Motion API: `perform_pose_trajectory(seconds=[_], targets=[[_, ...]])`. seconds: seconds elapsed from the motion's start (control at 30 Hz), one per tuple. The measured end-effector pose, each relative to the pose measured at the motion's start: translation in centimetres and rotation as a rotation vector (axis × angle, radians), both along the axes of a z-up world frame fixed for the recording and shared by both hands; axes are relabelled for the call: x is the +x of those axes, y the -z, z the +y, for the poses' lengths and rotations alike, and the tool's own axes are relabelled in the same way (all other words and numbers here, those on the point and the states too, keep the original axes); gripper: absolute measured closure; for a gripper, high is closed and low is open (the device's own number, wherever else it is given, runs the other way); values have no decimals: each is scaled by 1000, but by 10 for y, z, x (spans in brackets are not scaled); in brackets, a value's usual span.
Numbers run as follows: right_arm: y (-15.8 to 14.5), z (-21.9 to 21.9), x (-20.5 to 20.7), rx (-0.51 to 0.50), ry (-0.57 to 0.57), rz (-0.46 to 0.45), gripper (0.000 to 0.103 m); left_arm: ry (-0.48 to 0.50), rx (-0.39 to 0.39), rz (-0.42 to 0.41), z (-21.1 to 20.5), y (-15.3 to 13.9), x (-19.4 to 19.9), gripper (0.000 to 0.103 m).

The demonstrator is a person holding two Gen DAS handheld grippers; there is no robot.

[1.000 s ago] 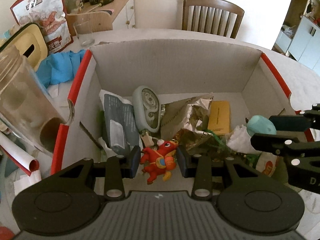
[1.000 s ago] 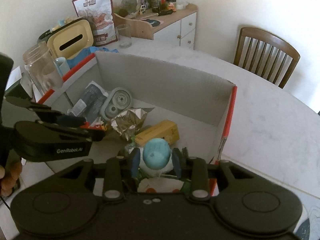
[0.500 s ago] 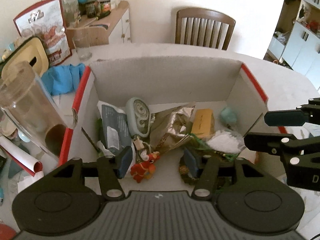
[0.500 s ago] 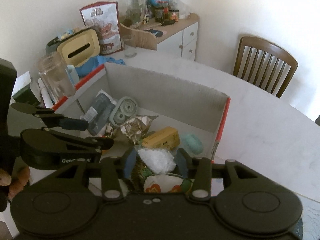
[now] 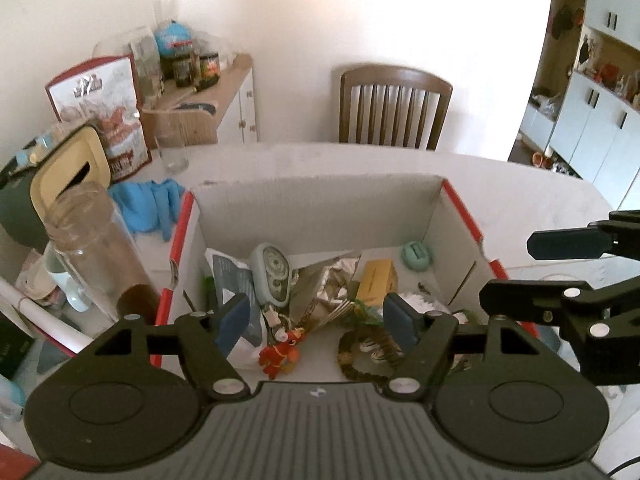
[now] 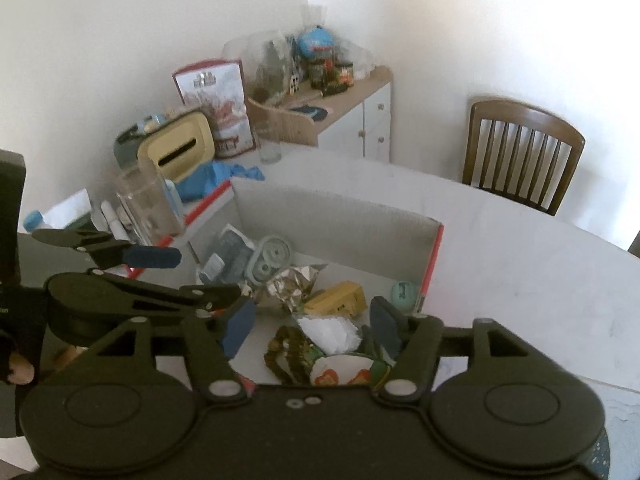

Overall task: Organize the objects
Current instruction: 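Withdraw both open tools up from the box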

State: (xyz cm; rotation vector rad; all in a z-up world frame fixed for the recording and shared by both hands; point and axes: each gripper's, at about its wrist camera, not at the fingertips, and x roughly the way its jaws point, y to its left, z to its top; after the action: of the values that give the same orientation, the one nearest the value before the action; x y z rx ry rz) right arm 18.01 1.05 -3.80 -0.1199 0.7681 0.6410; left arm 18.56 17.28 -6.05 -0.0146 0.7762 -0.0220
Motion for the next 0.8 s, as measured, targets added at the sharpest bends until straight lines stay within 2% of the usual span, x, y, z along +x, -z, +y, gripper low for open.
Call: perform_pose_trajectory(seconds=[0.37, 0.47, 0.73, 0.8], targets=[[-13, -17, -23, 70, 10, -51, 24, -19, -16, -58, 2, -17, -25, 23], [-13, -21, -30, 87, 16, -66, 20, -26, -35, -64, 5, -18, -30, 19], [-15, -32, -44, 128, 42, -105, 13, -57, -38, -72, 7, -20, -39, 17], [-15, -34, -46, 134, 50, -112, 11, -54, -40, -69, 7, -20, -40, 0]])
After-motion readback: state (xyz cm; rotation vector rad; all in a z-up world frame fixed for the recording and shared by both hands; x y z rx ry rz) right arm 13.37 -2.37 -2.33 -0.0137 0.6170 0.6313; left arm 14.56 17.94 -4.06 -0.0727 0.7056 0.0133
